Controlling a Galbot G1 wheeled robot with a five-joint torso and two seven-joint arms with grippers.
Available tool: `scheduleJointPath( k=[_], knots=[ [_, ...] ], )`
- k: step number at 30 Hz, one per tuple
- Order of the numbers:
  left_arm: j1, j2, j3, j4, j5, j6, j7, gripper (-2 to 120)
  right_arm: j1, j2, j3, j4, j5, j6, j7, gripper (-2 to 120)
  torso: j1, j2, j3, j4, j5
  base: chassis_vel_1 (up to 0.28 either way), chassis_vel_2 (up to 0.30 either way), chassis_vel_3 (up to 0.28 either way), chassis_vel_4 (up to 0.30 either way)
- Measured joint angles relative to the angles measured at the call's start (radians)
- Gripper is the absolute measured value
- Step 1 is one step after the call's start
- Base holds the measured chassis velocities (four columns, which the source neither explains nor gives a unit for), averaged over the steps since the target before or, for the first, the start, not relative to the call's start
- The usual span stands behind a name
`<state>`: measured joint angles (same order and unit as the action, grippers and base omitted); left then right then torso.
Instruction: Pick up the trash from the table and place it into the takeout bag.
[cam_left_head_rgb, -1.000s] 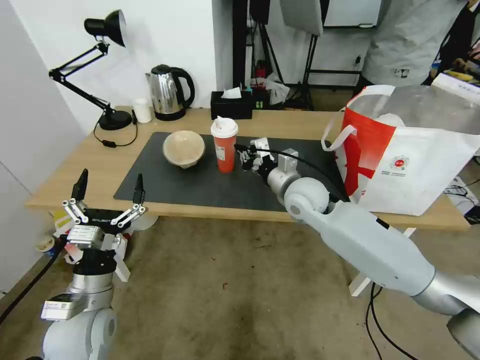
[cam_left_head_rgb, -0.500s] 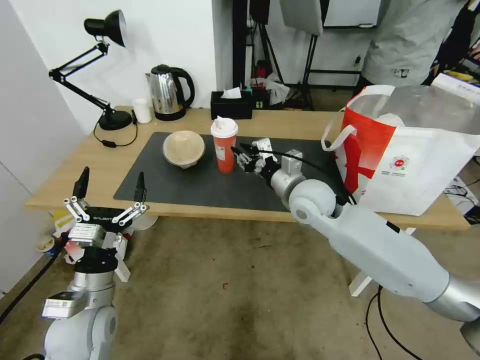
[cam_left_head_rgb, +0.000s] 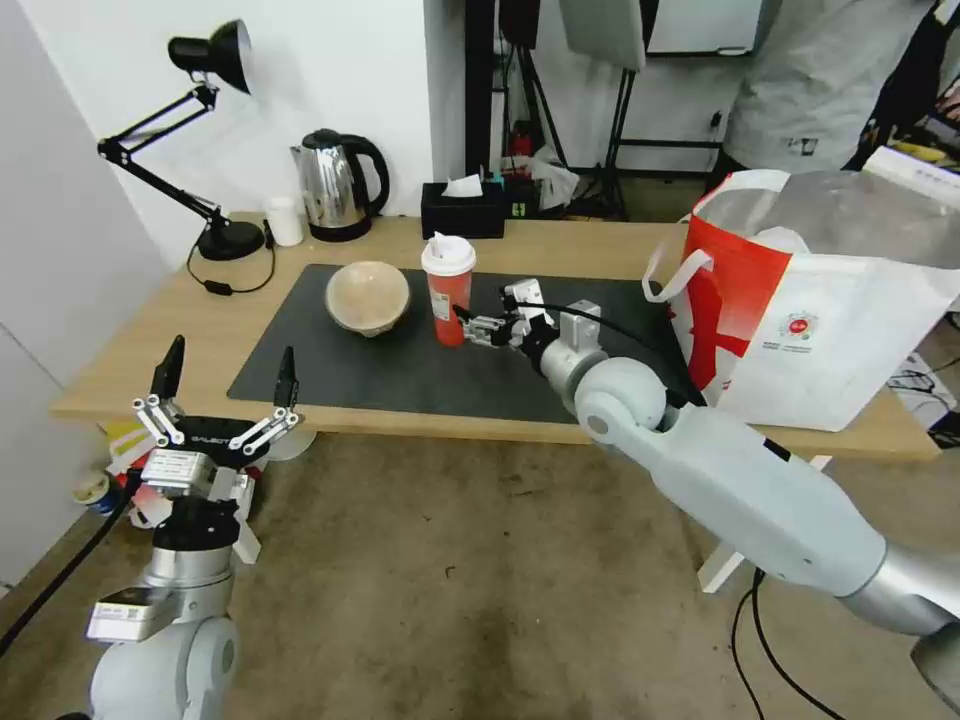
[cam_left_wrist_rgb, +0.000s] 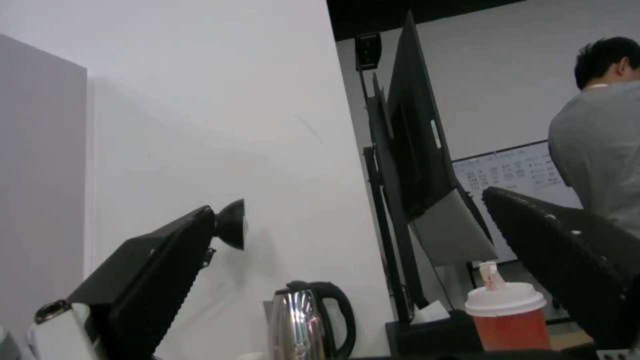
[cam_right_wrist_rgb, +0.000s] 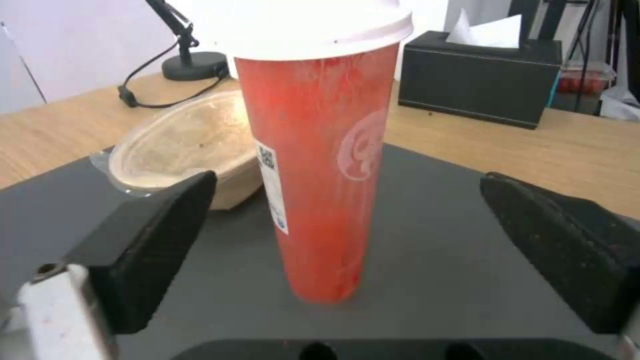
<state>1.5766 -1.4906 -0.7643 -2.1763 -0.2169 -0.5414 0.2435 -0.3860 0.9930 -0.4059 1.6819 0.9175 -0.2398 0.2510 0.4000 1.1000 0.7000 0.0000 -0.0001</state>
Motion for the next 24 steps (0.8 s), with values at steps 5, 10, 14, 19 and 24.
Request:
scheduleJointPath(
  k=[5,10,14,19,24],
  knots=[
    [0.0,-0.001,0.002,0.003,0.001,0.0,0.0,100,0.012,0.018,-0.007,-0.026,-0.001,0.002,-0.007,100,0.0,0.0,0.0,0.0,-0.0001,0.0,0.0,0.0,0.0],
    [-0.005,-0.001,0.004,0.007,0.002,0.001,0.001,100,0.024,0.032,-0.019,-0.05,-0.001,0.003,-0.011,100,0.0,0.0,0.0,0.0,0.0,0.0,0.0,0.0,0.0],
    [-0.007,-0.001,0.007,0.008,0.003,0.001,0.001,100,0.035,0.045,-0.027,-0.07,-0.001,0.004,-0.017,100,0.0,0.0,0.0,0.0,0.0,0.0,0.0,0.0,0.0],
    [-0.008,-0.001,0.007,0.011,0.004,0.002,0.001,100,0.05,0.065,-0.036,-0.096,-0.001,0.005,-0.027,100,0.0,0.0,0.0,0.0001,0.0001,0.0,0.0,0.0,0.0],
    [-0.007,0.0,0.005,0.011,0.004,0.002,0.001,100,0.06,0.08,-0.042,-0.119,-0.001,0.007,-0.036,100,0.0,0.0,0.0,0.0,0.0,0.0,0.0,0.0,0.0]
  ],
)
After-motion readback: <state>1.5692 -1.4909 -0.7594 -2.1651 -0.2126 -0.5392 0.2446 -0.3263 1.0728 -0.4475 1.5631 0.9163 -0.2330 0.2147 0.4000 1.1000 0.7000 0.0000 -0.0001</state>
